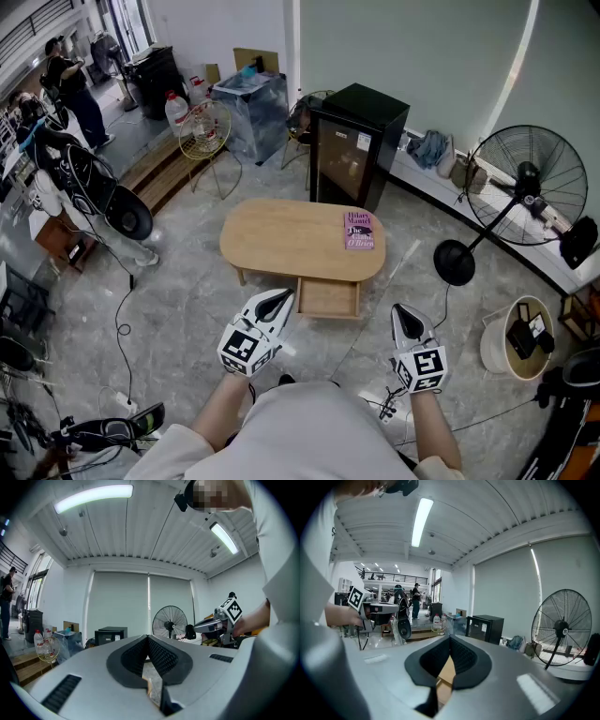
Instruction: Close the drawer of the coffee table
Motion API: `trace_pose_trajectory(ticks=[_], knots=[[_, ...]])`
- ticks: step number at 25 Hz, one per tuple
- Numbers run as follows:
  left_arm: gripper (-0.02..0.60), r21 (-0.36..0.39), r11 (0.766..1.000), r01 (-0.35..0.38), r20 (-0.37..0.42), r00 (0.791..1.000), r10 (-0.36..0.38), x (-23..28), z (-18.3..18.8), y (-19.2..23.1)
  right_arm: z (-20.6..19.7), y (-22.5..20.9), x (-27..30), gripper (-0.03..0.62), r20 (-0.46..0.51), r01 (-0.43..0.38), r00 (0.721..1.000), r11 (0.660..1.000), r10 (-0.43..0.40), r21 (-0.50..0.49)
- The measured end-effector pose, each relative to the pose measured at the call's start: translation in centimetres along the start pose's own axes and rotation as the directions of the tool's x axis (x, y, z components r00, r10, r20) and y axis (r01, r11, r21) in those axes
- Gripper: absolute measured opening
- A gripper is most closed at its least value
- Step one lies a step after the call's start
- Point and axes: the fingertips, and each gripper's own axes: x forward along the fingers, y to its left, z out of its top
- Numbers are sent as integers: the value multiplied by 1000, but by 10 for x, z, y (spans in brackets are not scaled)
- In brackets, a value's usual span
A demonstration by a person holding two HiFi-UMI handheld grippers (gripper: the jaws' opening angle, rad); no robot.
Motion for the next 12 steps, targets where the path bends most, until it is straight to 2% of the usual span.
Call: trace_pose_trajectory(ticks=[12], knots=[[8, -17, 1000, 1, -16, 1000, -1, 3, -7, -7, -4, -7, -7, 11, 5, 8, 1000, 1000, -8, 28]])
